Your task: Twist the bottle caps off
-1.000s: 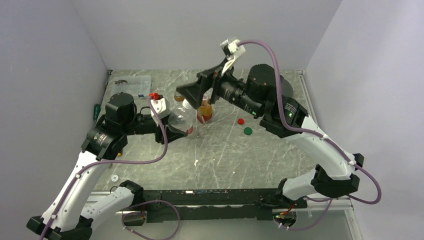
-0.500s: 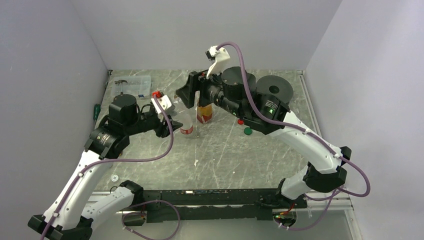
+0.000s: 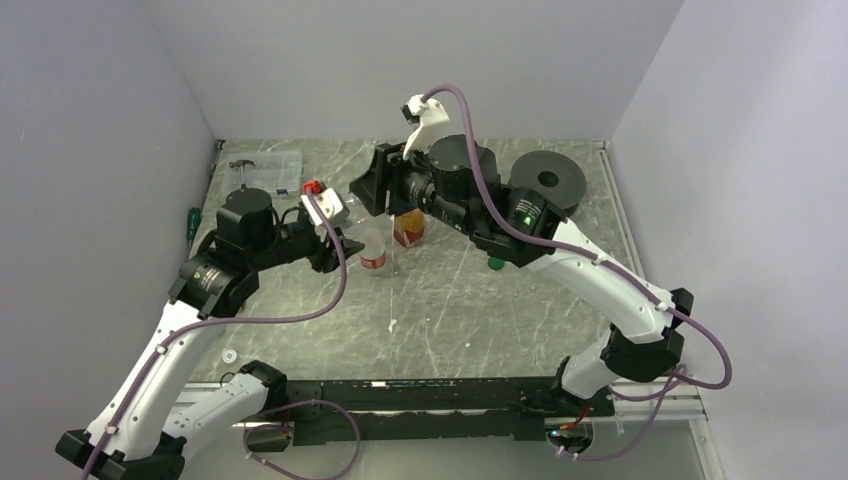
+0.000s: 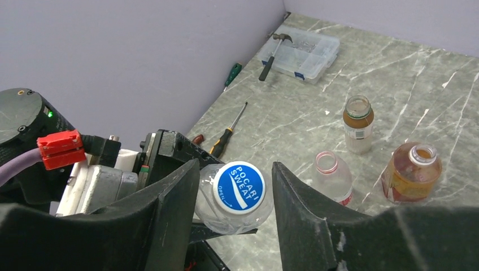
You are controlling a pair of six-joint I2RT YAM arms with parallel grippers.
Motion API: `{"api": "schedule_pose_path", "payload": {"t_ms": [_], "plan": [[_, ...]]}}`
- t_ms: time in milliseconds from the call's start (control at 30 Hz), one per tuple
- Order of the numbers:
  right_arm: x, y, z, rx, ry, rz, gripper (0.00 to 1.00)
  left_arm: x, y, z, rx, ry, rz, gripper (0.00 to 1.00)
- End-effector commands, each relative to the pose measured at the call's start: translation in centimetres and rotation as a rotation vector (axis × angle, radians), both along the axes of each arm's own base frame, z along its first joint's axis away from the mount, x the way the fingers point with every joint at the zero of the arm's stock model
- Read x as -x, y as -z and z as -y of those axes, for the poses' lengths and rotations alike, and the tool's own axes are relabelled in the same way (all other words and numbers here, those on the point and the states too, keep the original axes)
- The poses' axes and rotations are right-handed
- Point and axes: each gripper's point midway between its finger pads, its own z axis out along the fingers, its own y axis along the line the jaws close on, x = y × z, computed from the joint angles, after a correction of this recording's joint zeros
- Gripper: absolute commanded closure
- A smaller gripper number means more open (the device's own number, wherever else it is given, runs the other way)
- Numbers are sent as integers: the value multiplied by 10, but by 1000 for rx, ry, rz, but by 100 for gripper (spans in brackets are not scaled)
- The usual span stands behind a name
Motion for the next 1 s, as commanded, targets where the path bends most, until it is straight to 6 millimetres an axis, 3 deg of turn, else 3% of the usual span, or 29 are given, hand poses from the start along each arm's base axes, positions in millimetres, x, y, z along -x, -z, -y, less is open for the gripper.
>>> {"api": "schedule_pose_path", "payload": {"t_ms": [0,300,467,733,967], "plan": [[1,-17,-3,-64,-6,23,50,-1,-11,-2,23,-12,49,100],[6,-20,-6,-83,-39,24,74,0,-13,-1,34,-6,47,100],[17,-31,-6,-92,-119,96,80,10,-17,6,64,43,19,100],[67,-72,12,-135,-408,373,83,74,-19,30,145,381,-121,100],[114,-86,33,-176,-678,505,83,110,-16,33,164,569,-217,100]]}}
